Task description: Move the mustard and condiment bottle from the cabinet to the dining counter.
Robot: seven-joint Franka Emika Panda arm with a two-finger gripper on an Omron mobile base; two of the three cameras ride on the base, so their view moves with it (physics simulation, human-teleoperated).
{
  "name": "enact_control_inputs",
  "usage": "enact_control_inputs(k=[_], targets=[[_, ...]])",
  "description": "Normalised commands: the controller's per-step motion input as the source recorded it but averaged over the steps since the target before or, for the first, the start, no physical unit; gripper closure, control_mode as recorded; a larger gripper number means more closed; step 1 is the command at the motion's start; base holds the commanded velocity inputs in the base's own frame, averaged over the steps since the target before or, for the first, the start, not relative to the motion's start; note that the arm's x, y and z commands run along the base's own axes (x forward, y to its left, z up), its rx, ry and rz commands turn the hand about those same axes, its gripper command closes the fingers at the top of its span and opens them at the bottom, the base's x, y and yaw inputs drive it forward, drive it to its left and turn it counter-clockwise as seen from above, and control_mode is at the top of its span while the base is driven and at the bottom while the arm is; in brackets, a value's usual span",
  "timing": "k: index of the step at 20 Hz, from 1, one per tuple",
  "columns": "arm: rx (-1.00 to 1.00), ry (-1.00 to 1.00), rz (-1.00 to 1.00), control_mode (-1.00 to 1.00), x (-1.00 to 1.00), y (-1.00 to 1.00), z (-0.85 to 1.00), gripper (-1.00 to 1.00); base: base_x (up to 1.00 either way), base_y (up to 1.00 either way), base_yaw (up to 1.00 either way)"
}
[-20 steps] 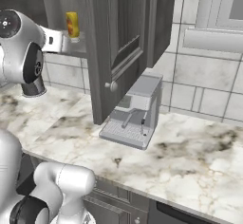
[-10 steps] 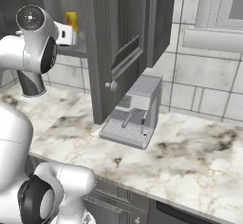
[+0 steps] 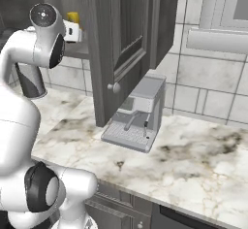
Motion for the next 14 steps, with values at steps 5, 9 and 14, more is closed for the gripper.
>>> enact_control_inputs(k=[5, 9, 14], targets=[[0.00, 0.04, 0.04, -1.00, 0.47, 0.08, 0.00, -1.00, 0.00, 0.00, 0.00], [0.00, 0.02, 0.03, -1.00, 0.44, 0.07, 0.00, -1.00, 0.00, 0.00, 0.00], [0.00, 0.00, 0.02, -1.00, 0.36, 0.06, 0.00, -1.00, 0.00, 0.00, 0.00]])
